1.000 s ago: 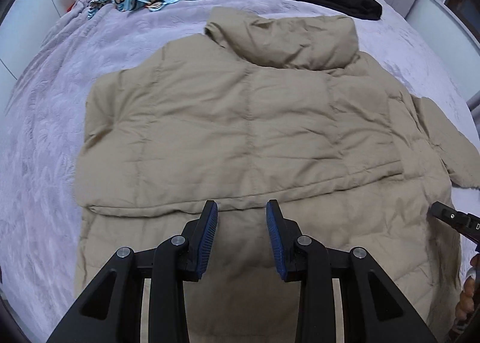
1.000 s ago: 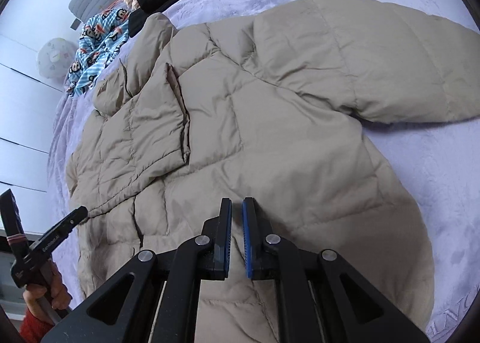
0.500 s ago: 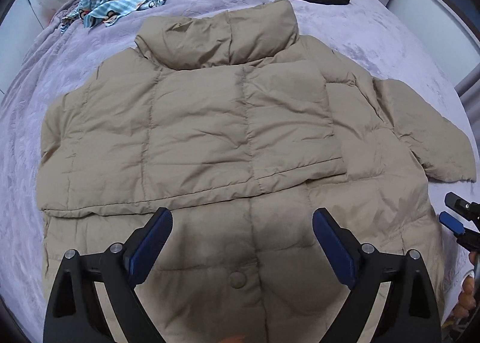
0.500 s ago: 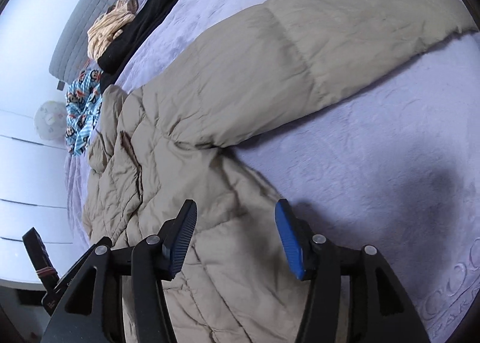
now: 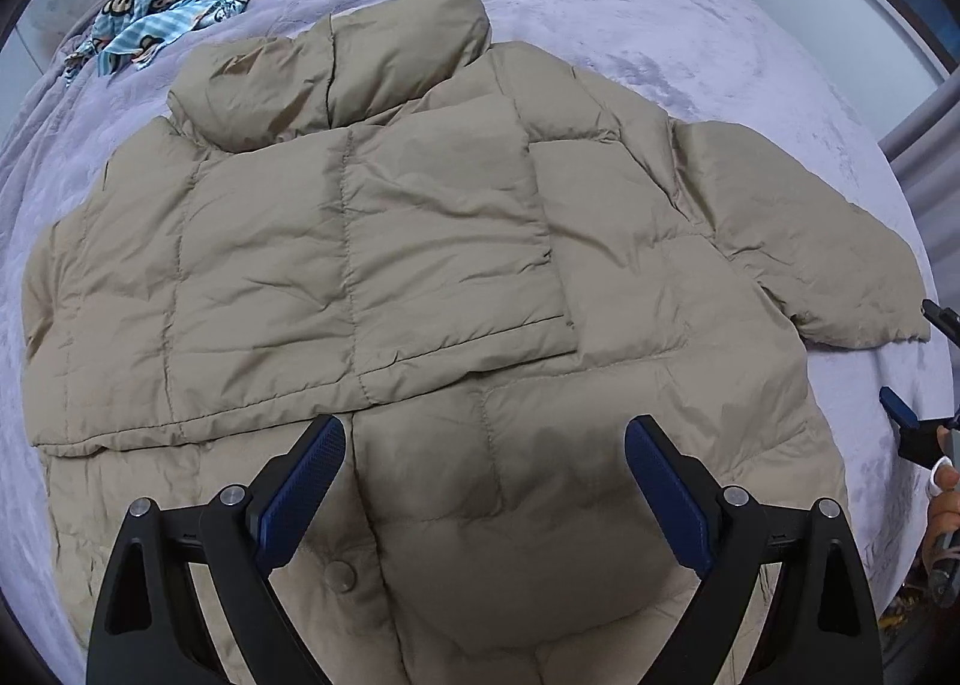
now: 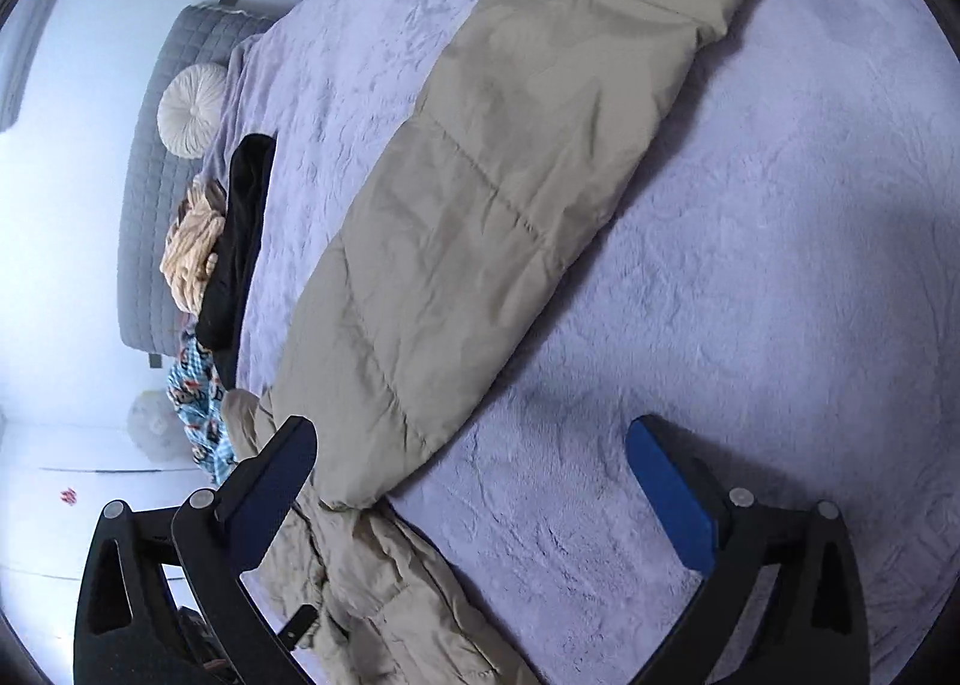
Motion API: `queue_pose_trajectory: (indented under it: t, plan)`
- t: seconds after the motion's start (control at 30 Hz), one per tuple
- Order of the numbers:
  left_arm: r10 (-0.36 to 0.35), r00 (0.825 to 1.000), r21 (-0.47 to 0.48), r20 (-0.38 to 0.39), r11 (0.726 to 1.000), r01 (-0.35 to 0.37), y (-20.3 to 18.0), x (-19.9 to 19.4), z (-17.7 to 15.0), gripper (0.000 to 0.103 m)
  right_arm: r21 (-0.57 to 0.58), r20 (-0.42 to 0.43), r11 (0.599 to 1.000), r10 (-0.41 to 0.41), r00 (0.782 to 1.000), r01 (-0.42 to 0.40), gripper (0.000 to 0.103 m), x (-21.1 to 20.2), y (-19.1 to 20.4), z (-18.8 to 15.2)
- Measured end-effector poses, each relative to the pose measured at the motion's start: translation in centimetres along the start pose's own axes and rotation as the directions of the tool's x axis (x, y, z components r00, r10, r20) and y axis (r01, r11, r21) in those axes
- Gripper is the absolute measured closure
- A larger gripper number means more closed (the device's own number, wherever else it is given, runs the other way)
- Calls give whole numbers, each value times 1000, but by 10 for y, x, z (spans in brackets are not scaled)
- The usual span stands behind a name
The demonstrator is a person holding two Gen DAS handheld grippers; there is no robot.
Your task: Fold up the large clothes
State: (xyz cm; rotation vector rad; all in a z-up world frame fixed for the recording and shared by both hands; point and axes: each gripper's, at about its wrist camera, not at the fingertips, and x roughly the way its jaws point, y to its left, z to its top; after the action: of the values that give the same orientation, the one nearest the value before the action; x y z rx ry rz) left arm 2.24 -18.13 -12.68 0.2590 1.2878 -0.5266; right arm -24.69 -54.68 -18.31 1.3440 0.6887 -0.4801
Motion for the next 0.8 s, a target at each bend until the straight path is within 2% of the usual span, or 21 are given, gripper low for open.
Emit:
queue_pose_trajectory:
  t: [0.13,0.2,0.43,0.47,0.5,0.53,0.57,0.63,0.67,0.73,0.8]
  plan:
    - [14,1000,15,13,1000,-14,-9,-3,5,8,55,73,997,40,997,-44,0,-3,-10,26]
    - [14,1000,18,17,1000,-15,-12,-4,8,8,101,107,991,81,991,-92,0,-2,-15,38]
    - [25,999,12,21,1000,-25,-15,-5,11,8,260,167,927,231,959,-269,1,14,-34,71]
    - [27,999,10,22,1000,-27,-15,-6,11,8,283,179,912,253,951,-296,4,16,-35,74]
    - [30,999,8,22,1000,-30,-15,-6,11,8,323,193,891,270,943,-321,9,19,-38,78]
    - [33,999,8,19,999,-33,-15,-6,12,8,357,197,873,278,940,-332,29,21,-41,80]
    - [37,999,9,17,999,-37,-16,-7,11,8,392,190,856,284,940,-338,56,26,-42,81]
    - [55,998,17,18,998,-55,-14,-9,12,8,451,172,818,312,935,-356,81,35,-48,83]
    - [61,998,18,23,998,-61,-13,-11,13,8,457,168,814,316,934,-358,89,37,-47,85]
    - [70,997,15,36,997,-71,-8,-15,15,8,414,170,832,328,929,-369,91,35,-37,86]
    - [83,996,7,43,997,-83,-1,-18,15,8,340,158,850,370,915,-402,91,32,-19,87]
